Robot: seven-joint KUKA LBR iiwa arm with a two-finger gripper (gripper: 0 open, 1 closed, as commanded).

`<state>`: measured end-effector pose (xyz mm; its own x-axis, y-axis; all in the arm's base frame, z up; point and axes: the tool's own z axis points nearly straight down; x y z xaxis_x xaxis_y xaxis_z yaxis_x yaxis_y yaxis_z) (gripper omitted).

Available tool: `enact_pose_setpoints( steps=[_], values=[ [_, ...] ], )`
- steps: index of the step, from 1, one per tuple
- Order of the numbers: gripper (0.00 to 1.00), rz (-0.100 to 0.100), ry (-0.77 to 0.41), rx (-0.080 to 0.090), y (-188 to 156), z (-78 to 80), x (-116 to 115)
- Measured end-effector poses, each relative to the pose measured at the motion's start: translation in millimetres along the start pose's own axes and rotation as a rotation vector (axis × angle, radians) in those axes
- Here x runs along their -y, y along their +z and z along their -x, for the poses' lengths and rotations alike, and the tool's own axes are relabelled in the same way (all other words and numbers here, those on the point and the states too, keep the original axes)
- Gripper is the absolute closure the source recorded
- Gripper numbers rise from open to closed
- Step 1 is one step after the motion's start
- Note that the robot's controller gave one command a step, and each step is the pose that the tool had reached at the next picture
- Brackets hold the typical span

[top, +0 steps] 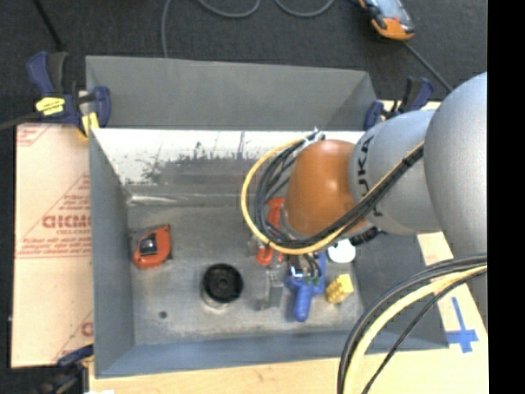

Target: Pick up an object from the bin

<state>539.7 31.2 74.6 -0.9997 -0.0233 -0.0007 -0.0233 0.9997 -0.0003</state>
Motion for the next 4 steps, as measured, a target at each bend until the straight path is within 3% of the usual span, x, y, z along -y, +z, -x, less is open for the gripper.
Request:
enact_pose_setpoints(
  steps=[1,2,3,4],
  values=[
    [0.0,0.0,-0.107,0.004,1.6,5.9,-7.9],
    [0.0,0.001,0.103,0.001,2.6,-6.3,-24.4],
    [0.0,0.001,0.11,-0.001,2.9,-9.4,-28.8],
    [0.0,0.0,-0.15,0.001,-17.4,7.9,-24.2]
  ],
)
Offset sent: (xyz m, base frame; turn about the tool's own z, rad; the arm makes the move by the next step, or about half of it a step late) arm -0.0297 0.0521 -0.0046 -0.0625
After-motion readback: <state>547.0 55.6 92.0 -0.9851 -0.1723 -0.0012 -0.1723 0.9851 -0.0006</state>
